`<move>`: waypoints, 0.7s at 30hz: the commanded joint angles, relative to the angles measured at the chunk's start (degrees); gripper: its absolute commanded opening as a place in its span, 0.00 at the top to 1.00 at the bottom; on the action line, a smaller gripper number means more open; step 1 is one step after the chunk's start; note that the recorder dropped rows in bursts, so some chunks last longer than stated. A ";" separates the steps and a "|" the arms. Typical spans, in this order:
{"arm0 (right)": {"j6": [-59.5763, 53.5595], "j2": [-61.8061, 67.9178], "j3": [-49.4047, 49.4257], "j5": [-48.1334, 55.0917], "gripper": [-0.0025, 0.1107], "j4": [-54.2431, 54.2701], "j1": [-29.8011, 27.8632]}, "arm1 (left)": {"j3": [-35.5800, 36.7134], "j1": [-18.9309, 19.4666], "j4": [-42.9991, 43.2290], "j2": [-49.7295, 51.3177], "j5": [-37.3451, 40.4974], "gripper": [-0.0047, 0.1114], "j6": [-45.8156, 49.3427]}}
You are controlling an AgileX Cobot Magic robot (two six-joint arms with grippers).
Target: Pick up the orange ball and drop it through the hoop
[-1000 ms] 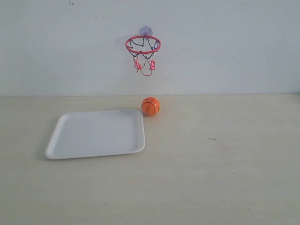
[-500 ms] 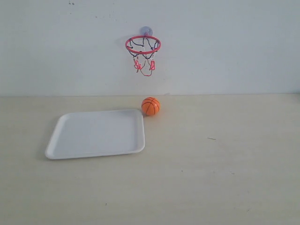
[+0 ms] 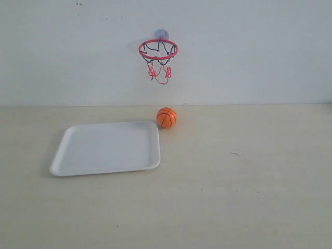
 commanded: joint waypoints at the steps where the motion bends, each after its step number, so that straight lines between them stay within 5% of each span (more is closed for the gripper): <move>1: -0.15 -0.14 -0.04 -0.47 0.98 0.00 0.00 | 0.22 0.14 0.25 -0.16 0.00 0.92 -0.04; 16: -0.15 -0.14 -0.04 -0.47 0.98 0.00 0.00 | 0.22 0.14 0.25 -0.16 0.00 0.92 -0.04; 21: -0.15 -0.14 -0.04 -0.47 0.98 0.00 0.00 | 0.22 0.14 2.19 -0.16 0.12 0.92 6.75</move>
